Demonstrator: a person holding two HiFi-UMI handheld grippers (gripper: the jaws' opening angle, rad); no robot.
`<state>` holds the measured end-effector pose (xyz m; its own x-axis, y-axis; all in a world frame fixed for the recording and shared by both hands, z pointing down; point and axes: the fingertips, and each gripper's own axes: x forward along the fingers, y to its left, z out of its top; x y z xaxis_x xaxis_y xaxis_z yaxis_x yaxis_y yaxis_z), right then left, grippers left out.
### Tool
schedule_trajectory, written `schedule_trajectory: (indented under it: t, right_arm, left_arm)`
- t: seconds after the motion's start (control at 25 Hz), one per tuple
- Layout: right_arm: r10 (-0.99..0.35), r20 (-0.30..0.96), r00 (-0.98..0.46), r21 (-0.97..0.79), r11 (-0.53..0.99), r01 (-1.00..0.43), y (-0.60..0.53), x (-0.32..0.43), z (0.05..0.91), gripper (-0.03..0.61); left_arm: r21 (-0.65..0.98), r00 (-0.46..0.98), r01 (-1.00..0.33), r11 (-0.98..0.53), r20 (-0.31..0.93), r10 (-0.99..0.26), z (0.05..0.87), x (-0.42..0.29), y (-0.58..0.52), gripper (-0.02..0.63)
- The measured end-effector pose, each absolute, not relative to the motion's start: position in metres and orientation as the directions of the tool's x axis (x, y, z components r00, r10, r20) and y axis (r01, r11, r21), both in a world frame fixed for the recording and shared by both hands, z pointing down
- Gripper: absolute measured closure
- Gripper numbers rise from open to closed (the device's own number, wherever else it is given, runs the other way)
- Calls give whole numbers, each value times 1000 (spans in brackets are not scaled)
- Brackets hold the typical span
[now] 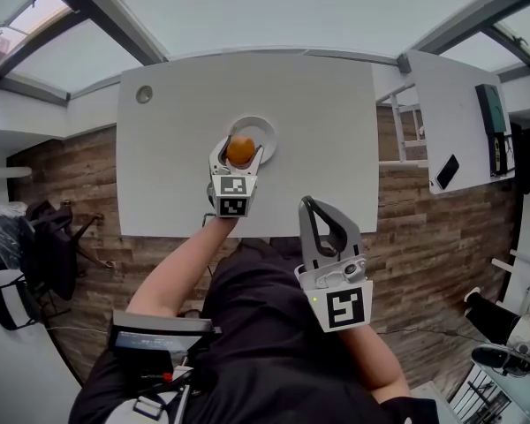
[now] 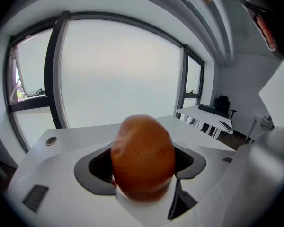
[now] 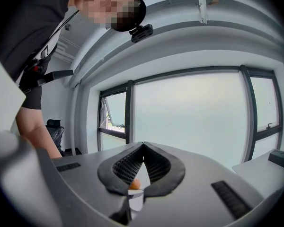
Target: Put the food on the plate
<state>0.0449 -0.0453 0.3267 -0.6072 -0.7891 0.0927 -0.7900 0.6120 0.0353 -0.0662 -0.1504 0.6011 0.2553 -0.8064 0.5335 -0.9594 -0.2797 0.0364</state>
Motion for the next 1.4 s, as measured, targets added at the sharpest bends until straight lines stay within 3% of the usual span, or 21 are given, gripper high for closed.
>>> schedule_trajectory:
  t: [1.4]
  right_arm:
    - [-836, 133, -532, 41, 541, -840, -48, 76, 338, 572]
  left_arm:
    - [56, 268, -950, -307, 649, -712, 677, -59, -181, 281]
